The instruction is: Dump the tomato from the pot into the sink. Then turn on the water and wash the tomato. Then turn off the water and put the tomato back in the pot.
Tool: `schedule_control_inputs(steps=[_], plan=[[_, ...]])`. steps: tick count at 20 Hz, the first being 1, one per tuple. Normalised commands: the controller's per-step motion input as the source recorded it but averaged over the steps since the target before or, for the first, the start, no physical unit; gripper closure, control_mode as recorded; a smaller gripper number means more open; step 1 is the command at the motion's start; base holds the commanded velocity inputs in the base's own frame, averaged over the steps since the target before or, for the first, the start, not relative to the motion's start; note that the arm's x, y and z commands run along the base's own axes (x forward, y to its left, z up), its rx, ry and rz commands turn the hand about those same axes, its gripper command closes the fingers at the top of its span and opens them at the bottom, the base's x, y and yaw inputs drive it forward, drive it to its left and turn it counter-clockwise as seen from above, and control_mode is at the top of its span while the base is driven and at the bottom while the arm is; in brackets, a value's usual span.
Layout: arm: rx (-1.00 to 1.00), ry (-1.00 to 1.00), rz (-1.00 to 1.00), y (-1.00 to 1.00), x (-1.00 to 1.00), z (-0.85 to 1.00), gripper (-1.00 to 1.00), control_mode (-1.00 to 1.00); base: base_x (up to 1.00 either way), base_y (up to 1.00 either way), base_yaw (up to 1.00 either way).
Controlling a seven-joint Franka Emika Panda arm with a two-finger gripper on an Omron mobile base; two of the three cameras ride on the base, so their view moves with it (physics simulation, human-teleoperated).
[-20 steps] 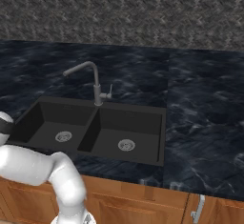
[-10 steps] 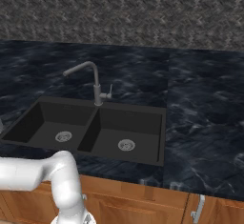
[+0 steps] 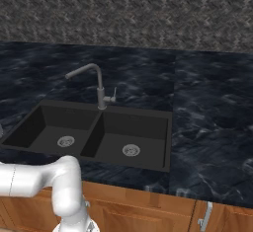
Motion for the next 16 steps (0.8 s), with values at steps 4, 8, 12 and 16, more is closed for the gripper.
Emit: schedule_control_inputs(steps=[4, 8, 12, 16], plan=[[-0.02, 0.0, 0.0, -0.05, -0.46, 0.0, -1.0, -1.0, 0.0, 0.0, 0.0], [0.0, 0.0, 0.0, -0.17, -0.57, 0.18, -1.0, -1.0, 0.0, 0.0, 0.0], [0.0, 0.0, 0.0, -0.44, -0.25, 0.43, -1.0, -1.0, 0.0, 0.0, 0.0], [0.0, 0.0, -0.09, -0.67, 0.01, 0.44, -1.0, -1.0, 0.0, 0.0, 0.0]])
